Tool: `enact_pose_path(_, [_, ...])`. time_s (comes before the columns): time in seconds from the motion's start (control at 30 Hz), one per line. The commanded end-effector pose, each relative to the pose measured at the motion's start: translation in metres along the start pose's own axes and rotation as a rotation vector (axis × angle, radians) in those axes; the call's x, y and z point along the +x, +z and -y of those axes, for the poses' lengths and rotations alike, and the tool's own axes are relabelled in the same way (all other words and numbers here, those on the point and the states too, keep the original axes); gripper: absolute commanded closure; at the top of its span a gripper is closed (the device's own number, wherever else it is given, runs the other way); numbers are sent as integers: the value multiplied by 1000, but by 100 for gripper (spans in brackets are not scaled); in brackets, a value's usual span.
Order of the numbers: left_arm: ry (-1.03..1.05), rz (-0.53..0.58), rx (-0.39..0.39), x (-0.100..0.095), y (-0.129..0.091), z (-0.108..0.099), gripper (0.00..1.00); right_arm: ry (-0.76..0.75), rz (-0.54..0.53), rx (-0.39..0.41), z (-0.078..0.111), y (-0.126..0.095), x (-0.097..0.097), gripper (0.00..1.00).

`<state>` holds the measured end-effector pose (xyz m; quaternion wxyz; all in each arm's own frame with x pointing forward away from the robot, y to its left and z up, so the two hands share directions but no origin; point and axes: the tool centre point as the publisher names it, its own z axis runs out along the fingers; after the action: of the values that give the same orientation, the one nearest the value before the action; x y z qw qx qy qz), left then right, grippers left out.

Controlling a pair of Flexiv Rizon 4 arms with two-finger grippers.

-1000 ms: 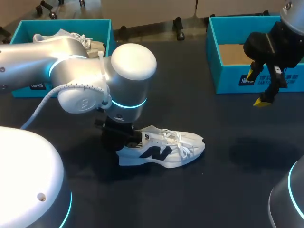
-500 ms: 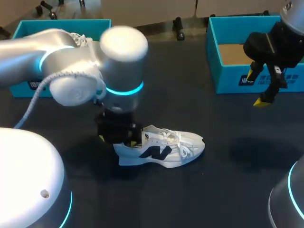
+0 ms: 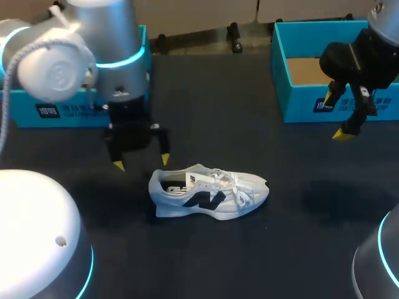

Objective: Take the shoe out of the shoebox, open the shoe tongue, remove and reinsert the insole, then place the shoe into the shoebox

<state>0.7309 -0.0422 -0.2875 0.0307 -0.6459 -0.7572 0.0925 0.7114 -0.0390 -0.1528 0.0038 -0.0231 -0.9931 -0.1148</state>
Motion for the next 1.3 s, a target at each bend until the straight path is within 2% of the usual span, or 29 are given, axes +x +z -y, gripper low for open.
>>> enact_pose_path(0.03, [-30, 173, 37, 24, -6, 2, 0, 1, -2, 3, -1, 1, -1, 0])
enact_pose_path(0.5, [-30, 173, 37, 24, -6, 2, 0, 1, -2, 3, -1, 1, -1, 0])
enact_pose_path(0.53, [-77, 158, 94, 28, -5, 2, 0, 1, -2, 3, -1, 1, -1, 0])
enact_pose_path(0.57, [-106, 167, 99, 31, -4, 2, 0, 1, -2, 3, -1, 1, -1, 0])
enact_pose_path(0.73, [-274, 160, 243, 35, 2, 0, 0, 1, -2, 3, -1, 1, -1, 0])
enact_pose_path(1.03, [-474, 199, 354, 38, 5, 2, 0, 1, -2, 3, -1, 1, -1, 0])
enact_pose_path(1.3, [-632, 264, 540, 51, 11, 6, 0, 1, -2, 3, -1, 1, -1, 0])
